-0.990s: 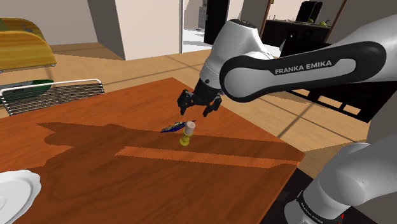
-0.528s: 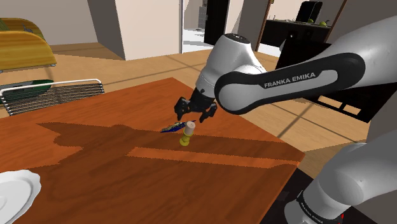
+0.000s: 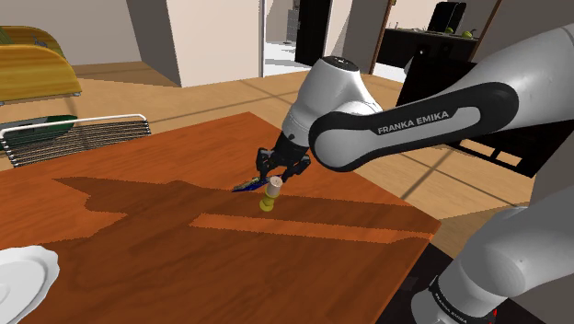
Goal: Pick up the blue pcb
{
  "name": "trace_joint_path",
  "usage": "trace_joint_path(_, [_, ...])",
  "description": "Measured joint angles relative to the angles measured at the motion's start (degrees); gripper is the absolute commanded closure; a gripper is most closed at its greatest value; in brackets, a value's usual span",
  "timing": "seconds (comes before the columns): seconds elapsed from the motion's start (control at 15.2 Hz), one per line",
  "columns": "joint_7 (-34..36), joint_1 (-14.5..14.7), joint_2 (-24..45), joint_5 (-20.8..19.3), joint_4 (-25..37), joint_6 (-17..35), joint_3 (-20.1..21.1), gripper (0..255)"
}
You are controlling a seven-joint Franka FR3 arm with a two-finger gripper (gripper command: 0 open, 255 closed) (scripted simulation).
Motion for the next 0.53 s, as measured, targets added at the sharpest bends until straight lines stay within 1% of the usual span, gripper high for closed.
trace_joint_path(0.33, [-0.01,0.01,-0.01,0.02,-0.03,0.00,-0.01,255])
trace_joint_path(0.53, [-0.37,0.20,-0.97,0.32,0.80,-1.77,-0.61,255])
